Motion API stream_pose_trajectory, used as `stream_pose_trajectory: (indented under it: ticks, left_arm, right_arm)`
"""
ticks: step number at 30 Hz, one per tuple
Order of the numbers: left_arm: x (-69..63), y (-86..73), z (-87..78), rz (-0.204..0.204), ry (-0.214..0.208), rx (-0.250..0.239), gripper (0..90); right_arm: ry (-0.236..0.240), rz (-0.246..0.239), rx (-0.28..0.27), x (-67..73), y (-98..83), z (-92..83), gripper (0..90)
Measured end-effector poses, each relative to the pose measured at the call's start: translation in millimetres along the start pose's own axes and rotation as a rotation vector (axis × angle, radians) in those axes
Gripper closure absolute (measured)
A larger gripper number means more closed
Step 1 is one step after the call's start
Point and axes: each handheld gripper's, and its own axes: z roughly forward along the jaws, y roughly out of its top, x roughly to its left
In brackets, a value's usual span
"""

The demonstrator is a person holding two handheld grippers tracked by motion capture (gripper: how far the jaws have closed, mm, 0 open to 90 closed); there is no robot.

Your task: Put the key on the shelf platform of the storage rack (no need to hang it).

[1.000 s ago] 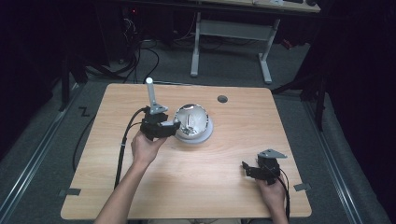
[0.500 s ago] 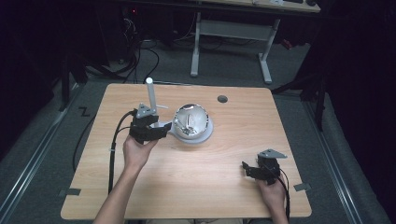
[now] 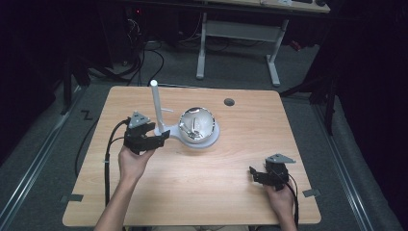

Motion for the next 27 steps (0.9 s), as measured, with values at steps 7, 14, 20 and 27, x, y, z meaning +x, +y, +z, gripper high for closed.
stream_pose_trajectory:
  ticks: [7, 14, 20, 27]
  left_arm:
    - [4.5, -7.5, -9.7, -0.018, 0.008, -0.014, 34.9]
    - [8.3, -14.6, -17.9, -0.032, 0.031, -0.023, 33.7]
    - [12.7, -21.8, -24.7, -0.051, 0.042, -0.019, 33.1]
    - [17.6, -30.4, -34.0, -0.073, 0.061, -0.02, 32.9]
  right_arm:
    - [-0.001, 0.001, 0.0, 0.1, 0.0, 0.0, 24.6]
    - [-0.001, 0.001, 0.0, 0.1, 0.0, 0.0, 24.6]
    - [-0.001, 0.001, -0.001, 0.1, 0.0, 0.1, 24.6]
    - [-0.001, 0.0, 0.0, 0.1, 0.0, 0.0, 24.6]
